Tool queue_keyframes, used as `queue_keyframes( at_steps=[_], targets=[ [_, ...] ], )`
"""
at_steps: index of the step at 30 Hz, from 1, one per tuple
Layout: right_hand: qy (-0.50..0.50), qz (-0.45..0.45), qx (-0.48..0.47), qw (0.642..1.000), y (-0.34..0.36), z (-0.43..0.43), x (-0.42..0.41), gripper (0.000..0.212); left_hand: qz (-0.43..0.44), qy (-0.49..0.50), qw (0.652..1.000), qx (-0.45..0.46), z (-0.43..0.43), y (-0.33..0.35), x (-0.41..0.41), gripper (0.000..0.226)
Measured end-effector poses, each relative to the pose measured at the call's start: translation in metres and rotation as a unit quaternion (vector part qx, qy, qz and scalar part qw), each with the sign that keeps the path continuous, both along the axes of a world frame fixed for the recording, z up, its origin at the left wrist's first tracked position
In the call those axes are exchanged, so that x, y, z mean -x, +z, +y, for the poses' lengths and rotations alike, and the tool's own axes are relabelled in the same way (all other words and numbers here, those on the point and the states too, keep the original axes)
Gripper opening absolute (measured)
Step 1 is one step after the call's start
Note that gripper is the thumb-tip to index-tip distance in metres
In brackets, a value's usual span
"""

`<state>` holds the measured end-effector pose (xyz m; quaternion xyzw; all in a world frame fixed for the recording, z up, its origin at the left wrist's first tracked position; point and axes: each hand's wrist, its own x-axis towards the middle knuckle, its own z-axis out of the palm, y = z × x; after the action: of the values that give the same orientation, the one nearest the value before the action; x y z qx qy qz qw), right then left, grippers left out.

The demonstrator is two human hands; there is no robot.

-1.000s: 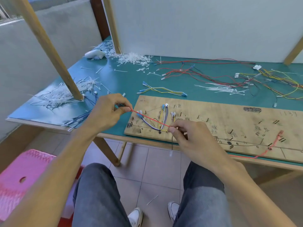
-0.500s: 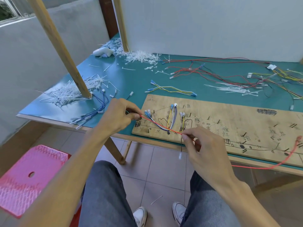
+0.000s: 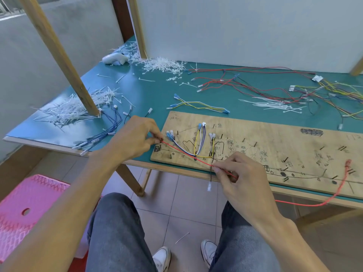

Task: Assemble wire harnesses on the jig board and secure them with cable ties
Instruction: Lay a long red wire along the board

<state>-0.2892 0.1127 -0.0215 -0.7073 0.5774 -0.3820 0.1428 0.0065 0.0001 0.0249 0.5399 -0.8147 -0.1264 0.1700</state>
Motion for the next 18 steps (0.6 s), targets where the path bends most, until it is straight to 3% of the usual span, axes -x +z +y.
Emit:
queue_keyframes(
  at_steps=[5, 8, 13, 18],
  targets=[
    [-0.018, 0.010, -0.026, 0.999, -0.003, 0.002, 0.007, 0.015, -0.170, 0.011, 0.985, 0.031, 0.020, 0.012, 0.018, 0.047],
    [-0.043, 0.008, -0.037, 0.998, 0.002, 0.000, 0.012, 0.012, -0.120, -0.011, 0.985, 0.120, 0.052, 0.016, 0.041, 0.055],
    [-0.072, 0.022, -0.061, 0.995, 0.015, -0.006, 0.034, 0.004, -0.109, -0.091, 0.989, 0.046, 0.086, -0.004, 0.081, 0.057],
    [-0.104, 0.052, -0.111, 0.987, 0.028, -0.003, 0.070, 0.006, -0.092, -0.083, 0.990, 0.069, 0.085, -0.012, 0.080, 0.064]
  ],
)
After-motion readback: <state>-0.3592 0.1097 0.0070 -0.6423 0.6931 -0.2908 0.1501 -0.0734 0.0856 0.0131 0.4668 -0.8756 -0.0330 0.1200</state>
